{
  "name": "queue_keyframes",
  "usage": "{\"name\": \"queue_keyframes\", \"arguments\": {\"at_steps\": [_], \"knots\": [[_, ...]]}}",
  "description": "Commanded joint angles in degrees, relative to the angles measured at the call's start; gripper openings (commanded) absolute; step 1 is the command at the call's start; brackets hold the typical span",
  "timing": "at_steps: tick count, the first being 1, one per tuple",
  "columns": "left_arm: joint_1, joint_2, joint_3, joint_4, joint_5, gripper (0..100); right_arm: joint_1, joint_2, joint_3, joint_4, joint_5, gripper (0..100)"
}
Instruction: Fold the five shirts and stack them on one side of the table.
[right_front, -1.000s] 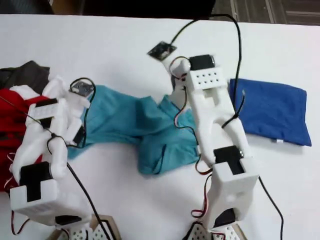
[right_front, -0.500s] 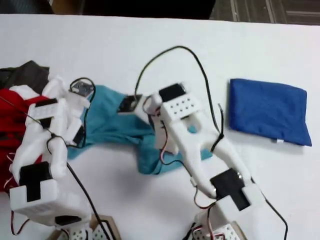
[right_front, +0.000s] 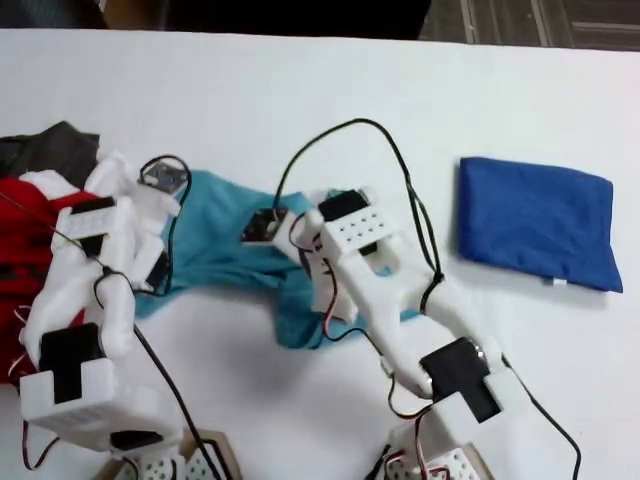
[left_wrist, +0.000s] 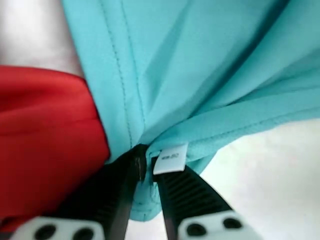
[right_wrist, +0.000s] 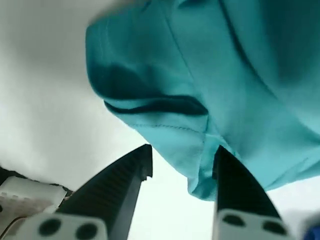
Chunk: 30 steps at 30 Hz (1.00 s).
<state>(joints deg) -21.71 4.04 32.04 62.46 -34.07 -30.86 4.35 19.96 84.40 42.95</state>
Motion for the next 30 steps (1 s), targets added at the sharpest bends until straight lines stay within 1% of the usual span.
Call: {"name": "queue_keyframes", "arguments": {"at_steps": [1,4,7,11,13,15,19,21,25,30], "knots": [[-0.1,-0.3,-0.1,-0.8,0.4,3,-0.6,-1.8,-0.3,-1.2,-0.7,21.1],[-0.1,-0.3,-0.1,-0.8,0.4,3,-1.4,1.5,-0.4,-1.2,-0.9,21.1],[-0.1,-0.3,-0.1,-0.8,0.4,3,-3.7,3.5,-0.4,-1.2,-0.9,20.8],[-0.1,-0.3,-0.1,-0.8,0.4,3,-7.1,3.6,-0.5,-1.2,-2.6,20.8],[-0.1,-0.3,-0.1,-0.8,0.4,3,-7.5,4.1,-0.5,-1.3,-2.7,20.8],[-0.1,-0.3,-0.1,-0.8,0.4,3,-7.4,4.1,-0.4,-2.3,-2.9,20.6],[-0.1,-0.3,-0.1,-0.8,0.4,3,-5.1,4.2,-0.4,-3.6,-2.6,14.1],[-0.1,-0.3,-0.1,-0.8,0.4,3,-3.6,4.2,-0.4,-3.4,-2.5,12.8],[-0.1,-0.3,-0.1,-0.8,0.4,3,-1.4,4.2,-0.1,-3.2,-2.6,15.7],[-0.1,-0.3,-0.1,-0.8,0.4,3,-2.6,4.2,-0.1,-3.2,-2.9,18.3]]}}
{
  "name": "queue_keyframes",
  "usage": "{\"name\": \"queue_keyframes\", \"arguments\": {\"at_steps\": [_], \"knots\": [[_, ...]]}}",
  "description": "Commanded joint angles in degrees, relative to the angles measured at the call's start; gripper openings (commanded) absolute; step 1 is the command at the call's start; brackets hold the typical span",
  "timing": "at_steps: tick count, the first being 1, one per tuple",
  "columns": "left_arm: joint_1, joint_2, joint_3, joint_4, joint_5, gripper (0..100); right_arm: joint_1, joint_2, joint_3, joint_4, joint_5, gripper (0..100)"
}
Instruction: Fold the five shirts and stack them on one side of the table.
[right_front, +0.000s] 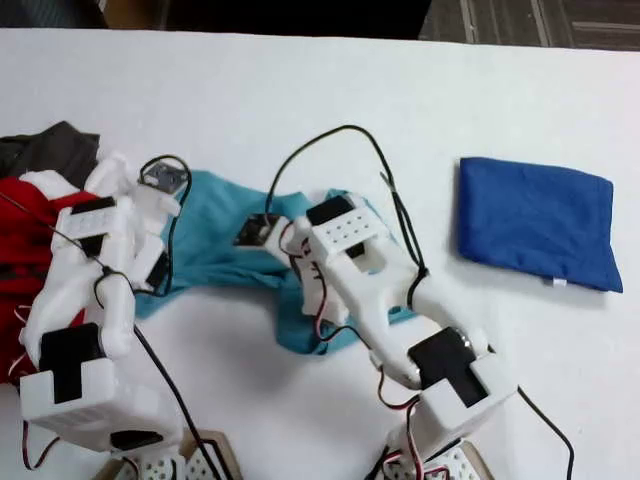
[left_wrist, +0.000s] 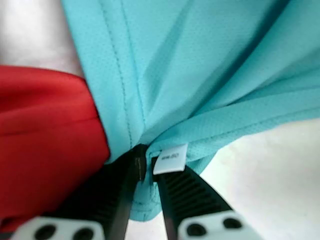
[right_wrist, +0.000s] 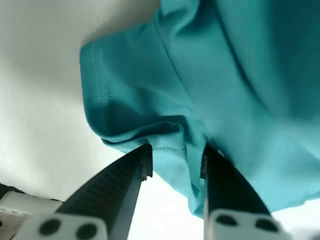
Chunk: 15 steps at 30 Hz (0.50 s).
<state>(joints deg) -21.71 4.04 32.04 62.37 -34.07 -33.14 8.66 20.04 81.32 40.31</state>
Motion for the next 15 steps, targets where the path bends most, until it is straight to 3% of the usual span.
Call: {"name": "queue_keyframes", "arguments": {"at_steps": [1,15], "knots": [[-0.1,-0.3,-0.1,-0.7,0.4,3,-0.6,-0.1,-0.1,-0.1,-0.3,18.3],[-0.1,-0.3,-0.1,-0.7,0.4,3,-0.3,0.0,4.7,-3.8,-0.2,17.6]]}}
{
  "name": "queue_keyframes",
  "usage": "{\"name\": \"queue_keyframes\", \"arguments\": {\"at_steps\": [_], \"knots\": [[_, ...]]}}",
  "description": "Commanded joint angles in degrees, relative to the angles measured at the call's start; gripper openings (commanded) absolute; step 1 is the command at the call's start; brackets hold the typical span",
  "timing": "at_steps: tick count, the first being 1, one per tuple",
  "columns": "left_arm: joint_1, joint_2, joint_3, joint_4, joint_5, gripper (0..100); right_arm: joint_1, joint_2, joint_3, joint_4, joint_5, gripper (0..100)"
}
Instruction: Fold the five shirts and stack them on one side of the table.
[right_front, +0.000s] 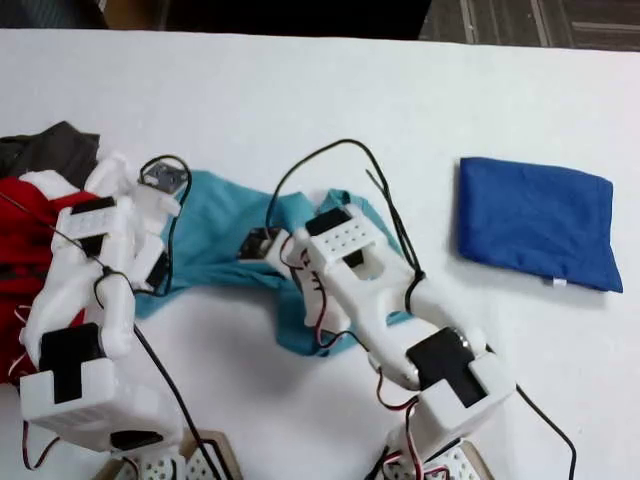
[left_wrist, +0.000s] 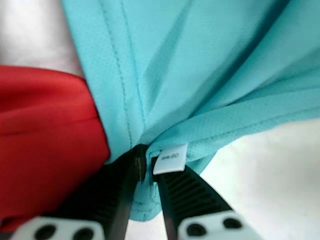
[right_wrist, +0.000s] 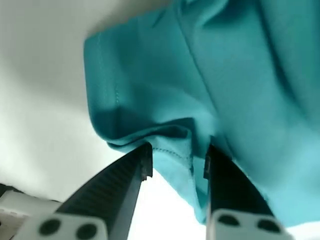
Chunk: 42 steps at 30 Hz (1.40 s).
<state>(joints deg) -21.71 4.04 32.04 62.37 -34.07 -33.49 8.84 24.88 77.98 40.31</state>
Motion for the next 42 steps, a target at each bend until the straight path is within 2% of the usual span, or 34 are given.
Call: {"name": "queue_keyframes", "arguments": {"at_steps": [1,5,12,20,27,31,33,42], "knots": [[-0.1,-0.3,-0.1,-0.7,0.4,3,0.0,-0.2,-0.3,-0.5,-0.2,15.9],[-0.1,-0.3,-0.1,-0.7,0.4,3,0.1,-0.3,-0.4,-0.6,-0.3,1.5],[-0.1,-0.3,-0.1,-0.7,0.4,3,0.1,-2.4,-0.5,-0.5,-0.3,2.0],[-0.1,-0.3,-0.1,-0.6,0.4,3,0.2,-13.0,-0.4,3.9,-0.3,2.0],[-0.1,-0.3,-0.1,-0.6,0.4,3,5.2,-11.9,-0.4,-0.4,-0.3,2.2],[-0.1,-0.3,-0.1,-0.6,0.4,3,5.6,-8.1,-0.4,-1.2,-0.4,9.8],[-0.1,-0.3,-0.1,-0.6,0.4,3,5.1,-6.9,-0.4,-1.3,-1.5,13.3],[-0.1,-0.3,-0.1,-0.7,0.4,3,-1.2,-6.0,-0.4,-1.3,-3.3,9.9]]}}
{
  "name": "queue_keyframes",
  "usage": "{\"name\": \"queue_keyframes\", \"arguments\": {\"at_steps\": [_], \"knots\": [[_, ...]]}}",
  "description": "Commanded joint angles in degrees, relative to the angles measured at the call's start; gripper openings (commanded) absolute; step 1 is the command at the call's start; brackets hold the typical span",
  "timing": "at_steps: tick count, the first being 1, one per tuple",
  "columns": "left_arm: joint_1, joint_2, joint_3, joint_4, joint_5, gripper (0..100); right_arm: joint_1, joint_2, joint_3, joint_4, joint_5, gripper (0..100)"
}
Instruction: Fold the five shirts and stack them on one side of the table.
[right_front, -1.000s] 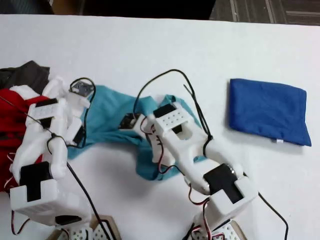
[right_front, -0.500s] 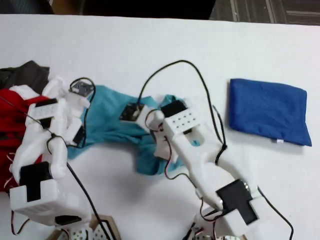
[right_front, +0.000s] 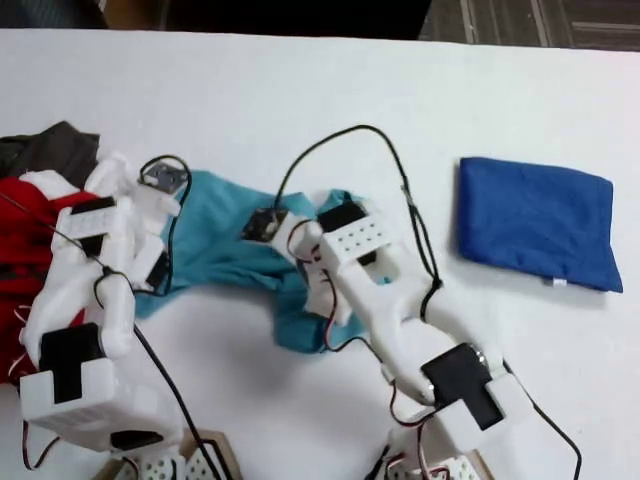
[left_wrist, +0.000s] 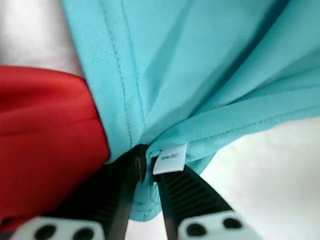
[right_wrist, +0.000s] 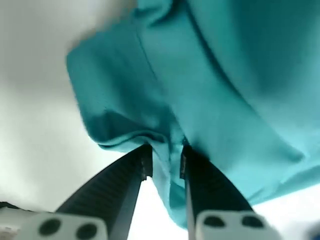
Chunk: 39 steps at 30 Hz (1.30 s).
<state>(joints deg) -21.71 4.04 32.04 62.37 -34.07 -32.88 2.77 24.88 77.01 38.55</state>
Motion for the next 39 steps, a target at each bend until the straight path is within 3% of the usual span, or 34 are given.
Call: {"name": "queue_keyframes", "arguments": {"at_steps": [1,10,14,26,31,39], "knots": [[-0.1,-0.3,-0.1,-0.7,0.4,3,-2.3,-0.1,-0.4,-0.3,-2.2,9.9],[-0.1,-0.3,-0.1,-0.7,0.4,3,-2.7,0.1,-0.4,-0.2,-2.5,9.6],[-0.1,-0.3,-0.1,-0.7,0.4,3,-2.7,-0.6,-0.6,-0.2,-2.6,1.3],[-0.1,-0.3,-0.1,-0.7,0.4,3,0.0,-7.1,-3.4,3.3,-2.5,2.7],[-0.1,-0.3,-0.1,-0.7,0.4,3,0.3,-7.1,-3.3,3.4,-2.9,11.4],[-0.1,-0.3,-0.1,-0.7,0.4,3,0.0,-7.1,0.9,3.3,-2.5,6.3]]}}
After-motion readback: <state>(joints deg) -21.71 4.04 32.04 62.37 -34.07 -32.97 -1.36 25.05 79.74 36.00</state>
